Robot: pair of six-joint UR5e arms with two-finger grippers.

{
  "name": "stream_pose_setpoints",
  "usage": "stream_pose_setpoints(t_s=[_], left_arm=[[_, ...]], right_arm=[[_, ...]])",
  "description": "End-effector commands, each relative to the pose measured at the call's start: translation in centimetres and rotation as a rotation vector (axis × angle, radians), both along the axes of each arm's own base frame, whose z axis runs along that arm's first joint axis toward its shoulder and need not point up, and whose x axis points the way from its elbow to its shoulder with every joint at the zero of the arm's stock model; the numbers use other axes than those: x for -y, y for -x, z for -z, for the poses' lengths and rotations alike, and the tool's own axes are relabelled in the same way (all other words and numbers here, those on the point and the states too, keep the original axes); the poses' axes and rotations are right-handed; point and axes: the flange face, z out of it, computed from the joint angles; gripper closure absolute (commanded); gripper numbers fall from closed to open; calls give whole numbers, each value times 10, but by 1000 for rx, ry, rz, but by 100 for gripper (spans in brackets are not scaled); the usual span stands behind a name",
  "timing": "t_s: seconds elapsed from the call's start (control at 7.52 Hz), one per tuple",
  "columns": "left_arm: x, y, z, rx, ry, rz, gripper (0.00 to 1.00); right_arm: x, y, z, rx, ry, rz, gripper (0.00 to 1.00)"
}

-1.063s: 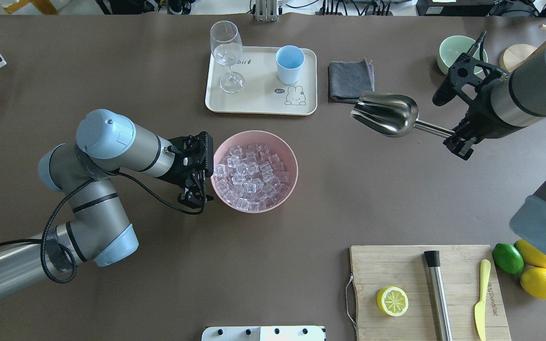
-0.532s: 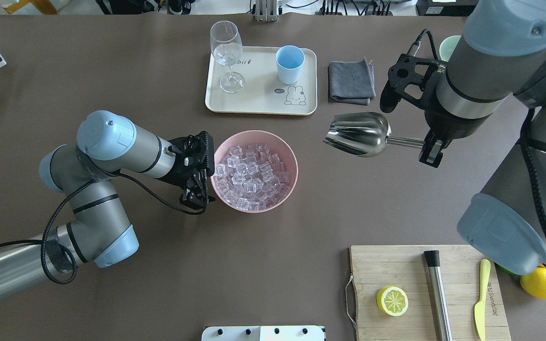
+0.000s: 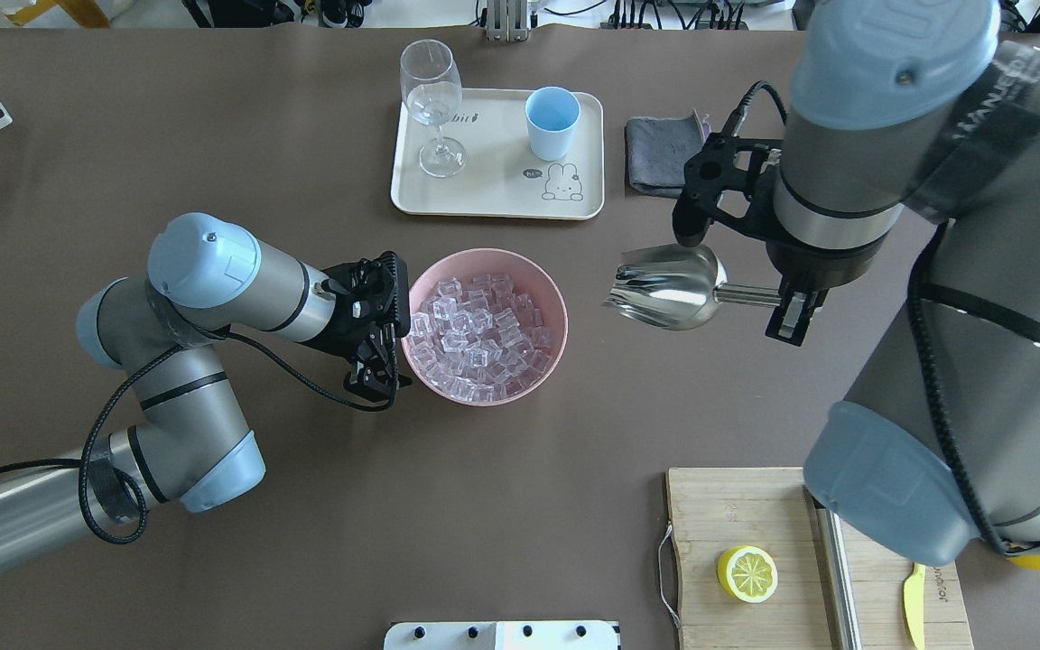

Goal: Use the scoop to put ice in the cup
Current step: 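Swing the scoop over the pink bowl and dip it into the ice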

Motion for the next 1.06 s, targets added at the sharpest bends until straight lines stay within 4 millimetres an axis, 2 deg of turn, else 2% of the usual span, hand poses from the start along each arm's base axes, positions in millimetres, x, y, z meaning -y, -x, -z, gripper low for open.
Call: stream_pose_setpoints(t_s=[0.0,0.13,0.27,0.4,0.53,0.66,0.93], left_arm=[[-3,-2,0,-2,5,0,1],[-5,-5,1,-2,12,-1,1],[-5,-7,4,-6,13,2,1],[-7,-9,5,-10,50,11,1],[-7,-10,6,-11,60,13,1],[-7,-10,5,-9,60,13,1],[-6,-12,1,-3,64,15,1]], right_arm=[[1,75,71,-160,-14,75,100],[-3,71,75,-150,-28,113,100],[0,76,75,-159,-22,119,100],[12,93,78,-190,-2,124,100],[16,103,84,-203,2,139,100],[21,123,86,-237,14,163,100],[19,147,87,-286,-8,220,100]])
